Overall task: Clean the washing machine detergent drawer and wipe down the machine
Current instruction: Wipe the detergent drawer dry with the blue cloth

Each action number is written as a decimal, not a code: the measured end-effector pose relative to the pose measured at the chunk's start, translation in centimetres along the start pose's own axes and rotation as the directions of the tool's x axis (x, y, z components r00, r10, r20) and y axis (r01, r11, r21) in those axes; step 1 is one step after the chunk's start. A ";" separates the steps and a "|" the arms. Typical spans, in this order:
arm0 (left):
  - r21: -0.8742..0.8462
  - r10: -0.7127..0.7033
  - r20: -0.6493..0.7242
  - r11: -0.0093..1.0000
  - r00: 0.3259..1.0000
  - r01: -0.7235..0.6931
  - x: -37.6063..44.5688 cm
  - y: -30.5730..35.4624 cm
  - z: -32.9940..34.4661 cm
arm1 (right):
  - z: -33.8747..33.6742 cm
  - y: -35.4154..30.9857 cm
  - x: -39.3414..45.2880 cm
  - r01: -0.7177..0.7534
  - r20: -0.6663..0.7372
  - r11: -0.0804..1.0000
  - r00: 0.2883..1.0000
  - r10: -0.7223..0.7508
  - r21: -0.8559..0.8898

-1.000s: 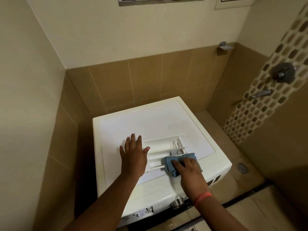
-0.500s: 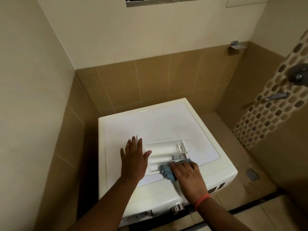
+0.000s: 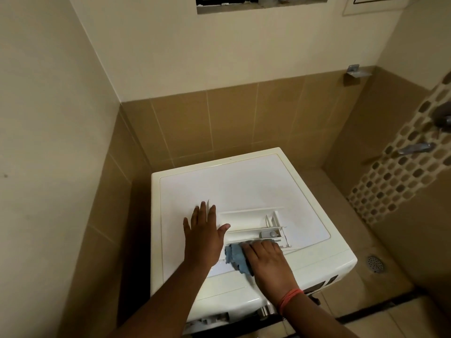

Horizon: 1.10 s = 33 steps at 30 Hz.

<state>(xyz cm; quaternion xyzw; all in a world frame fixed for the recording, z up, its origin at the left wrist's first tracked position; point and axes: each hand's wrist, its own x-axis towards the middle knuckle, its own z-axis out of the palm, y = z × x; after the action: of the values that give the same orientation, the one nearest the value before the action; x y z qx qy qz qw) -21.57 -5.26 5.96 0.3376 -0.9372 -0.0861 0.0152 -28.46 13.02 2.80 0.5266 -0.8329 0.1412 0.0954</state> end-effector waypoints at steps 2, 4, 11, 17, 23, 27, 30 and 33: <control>-0.011 0.006 -0.005 1.000 1.000 -0.006 0.0 -0.2 -0.1 | -0.8 0.6 0.1 0.050 0.022 0.998 0.998 -0.051 0.038; -0.021 0.015 -0.008 1.000 1.000 -0.015 -0.1 -0.2 -0.1 | -1.7 1.8 -0.3 0.059 0.041 0.993 0.997 -0.064 0.102; -0.087 0.043 -0.006 0.995 0.999 -0.043 -0.2 -0.4 0.1 | -6.7 3.8 -0.5 -0.361 0.569 -0.464 0.677 0.466 0.809; -0.093 0.065 -0.011 0.993 0.998 -0.066 -0.1 -0.3 0.1 | -6.8 2.9 0.3 -0.126 0.624 -0.846 0.732 0.273 0.518; -0.072 0.057 -0.016 0.996 0.998 -0.058 0.0 -0.3 -0.1 | -7.9 0.9 2.1 -0.351 0.612 -0.567 0.698 0.372 0.745; -0.082 0.047 -0.033 0.995 0.998 -0.050 0.1 -0.2 0.2 | -5.5 -0.3 2.3 -0.599 0.264 0.421 0.737 0.622 0.682; -0.056 0.041 -0.031 0.997 0.999 -0.043 0.2 -0.2 0.3 | -2.0 -2.7 1.9 -0.258 0.145 0.870 0.965 0.216 0.419; -0.013 0.027 -0.028 1.000 0.999 -0.028 0.2 -0.1 0.3 | -0.4 -3.5 0.7 0.001 0.118 0.980 0.993 -0.026 0.201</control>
<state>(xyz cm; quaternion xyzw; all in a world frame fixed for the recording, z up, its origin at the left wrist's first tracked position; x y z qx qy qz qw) -21.66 -5.43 5.68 0.3258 -0.9409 -0.0875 0.0318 -25.63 11.15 3.90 0.5467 -0.8151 0.1918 -0.0074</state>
